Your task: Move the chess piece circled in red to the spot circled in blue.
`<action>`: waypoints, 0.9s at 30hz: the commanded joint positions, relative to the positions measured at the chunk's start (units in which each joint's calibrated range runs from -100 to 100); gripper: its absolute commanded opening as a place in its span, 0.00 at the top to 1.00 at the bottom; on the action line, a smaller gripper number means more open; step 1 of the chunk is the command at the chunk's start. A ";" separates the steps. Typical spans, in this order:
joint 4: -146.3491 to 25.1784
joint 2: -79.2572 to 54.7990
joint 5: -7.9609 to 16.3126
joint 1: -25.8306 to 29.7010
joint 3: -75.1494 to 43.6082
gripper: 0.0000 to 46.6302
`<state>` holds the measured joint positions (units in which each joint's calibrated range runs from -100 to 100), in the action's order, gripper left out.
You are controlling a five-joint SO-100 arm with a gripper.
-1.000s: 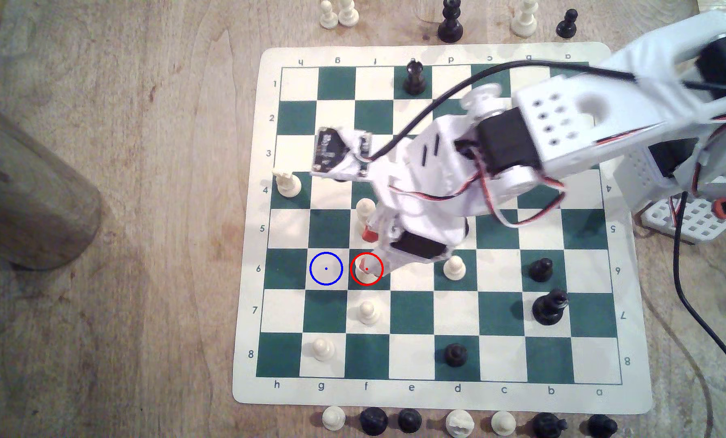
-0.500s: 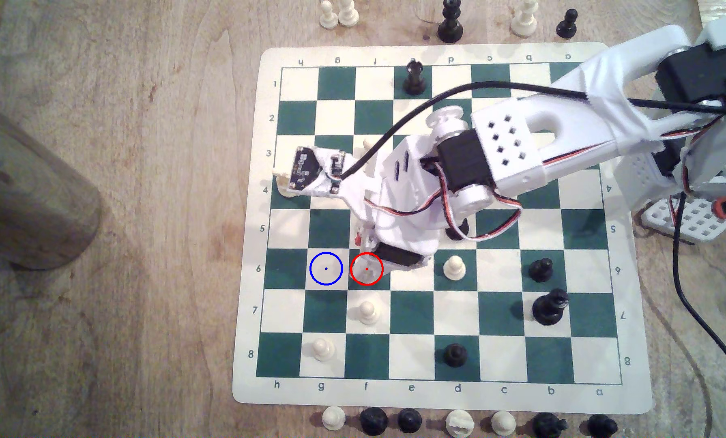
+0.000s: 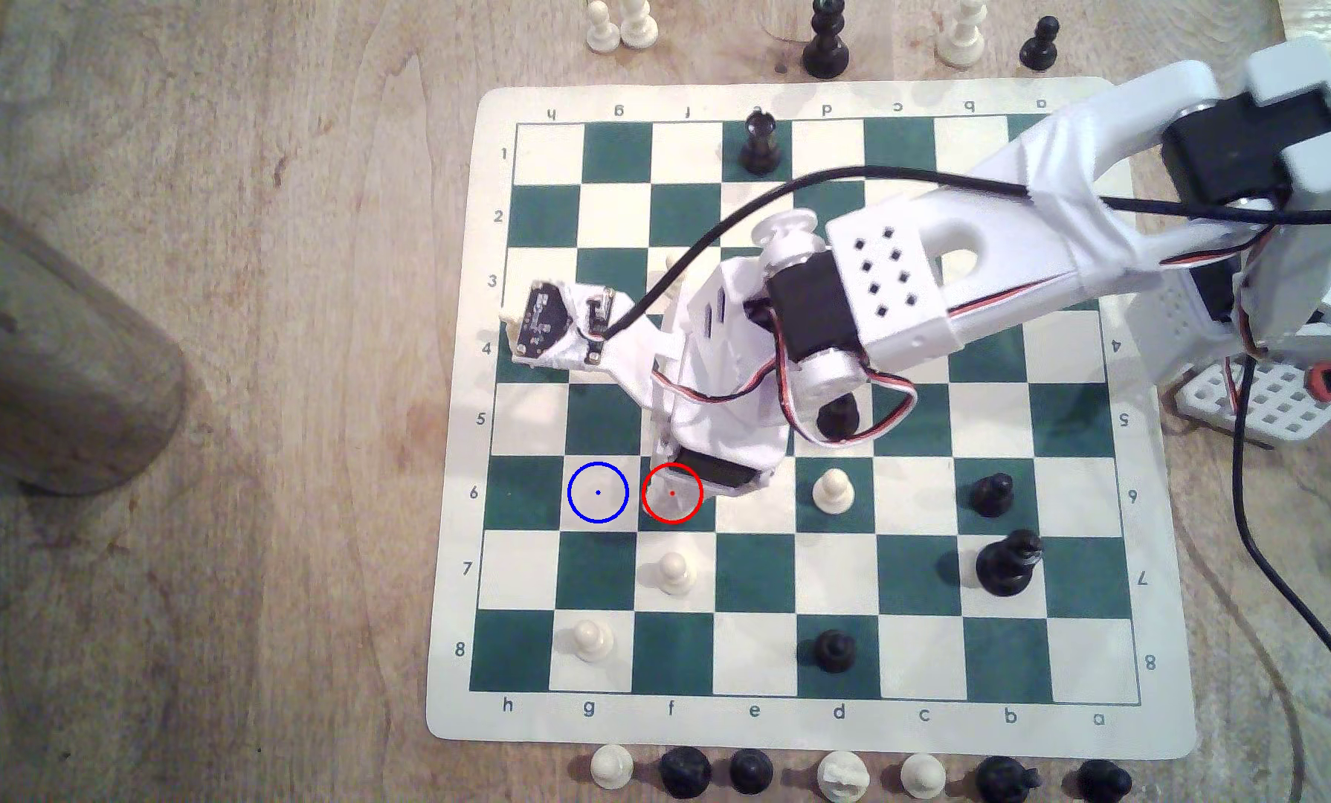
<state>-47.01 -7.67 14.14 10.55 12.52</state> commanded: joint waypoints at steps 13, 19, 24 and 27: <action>2.05 -0.23 0.00 0.52 -4.90 0.71; 2.21 -0.14 0.05 1.38 -4.18 0.70; 2.29 -0.31 0.10 1.46 -4.18 0.70; 2.29 -0.74 0.10 1.30 -4.18 0.70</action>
<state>-45.66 -9.51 14.14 11.80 12.34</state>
